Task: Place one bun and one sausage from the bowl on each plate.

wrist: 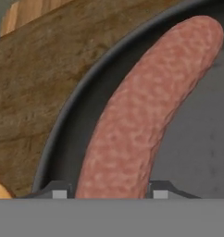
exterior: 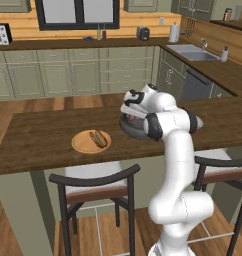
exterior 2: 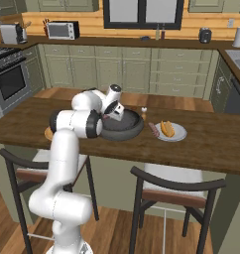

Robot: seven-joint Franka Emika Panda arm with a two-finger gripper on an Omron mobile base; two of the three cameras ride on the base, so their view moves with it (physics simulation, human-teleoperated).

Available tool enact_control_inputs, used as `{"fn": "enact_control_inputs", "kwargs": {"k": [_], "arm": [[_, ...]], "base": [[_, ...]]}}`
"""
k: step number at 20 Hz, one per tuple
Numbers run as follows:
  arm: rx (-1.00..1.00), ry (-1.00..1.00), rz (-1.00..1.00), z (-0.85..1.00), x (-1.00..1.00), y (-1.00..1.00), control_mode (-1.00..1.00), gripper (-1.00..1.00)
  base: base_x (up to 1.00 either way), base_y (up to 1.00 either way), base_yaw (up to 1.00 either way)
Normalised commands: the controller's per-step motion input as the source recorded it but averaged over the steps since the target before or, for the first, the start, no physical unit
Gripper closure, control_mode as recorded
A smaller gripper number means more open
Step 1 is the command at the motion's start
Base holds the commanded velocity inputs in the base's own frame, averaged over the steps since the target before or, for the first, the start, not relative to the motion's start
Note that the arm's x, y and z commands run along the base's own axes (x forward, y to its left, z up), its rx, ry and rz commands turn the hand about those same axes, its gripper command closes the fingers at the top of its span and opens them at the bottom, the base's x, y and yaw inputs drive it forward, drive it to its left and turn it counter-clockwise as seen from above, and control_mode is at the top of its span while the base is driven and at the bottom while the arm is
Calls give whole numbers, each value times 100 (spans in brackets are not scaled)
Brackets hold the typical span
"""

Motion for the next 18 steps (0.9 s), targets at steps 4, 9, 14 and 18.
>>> {"fn": "enact_control_inputs", "kwargs": {"k": [4, 9, 14, 18], "arm": [[0, 1, 0, -7, -34, 6, -100, 100], [0, 0, 0, 55, -92, 0, -100, 100], [-2, 0, 0, 27, -100, 27, -100, 100], [-5, 0, 3, 86, -72, 76, -100, 100]], "base": [[0, 0, 0], [0, 0, 0], [0, 0, 0], [0, 0, 0]]}}
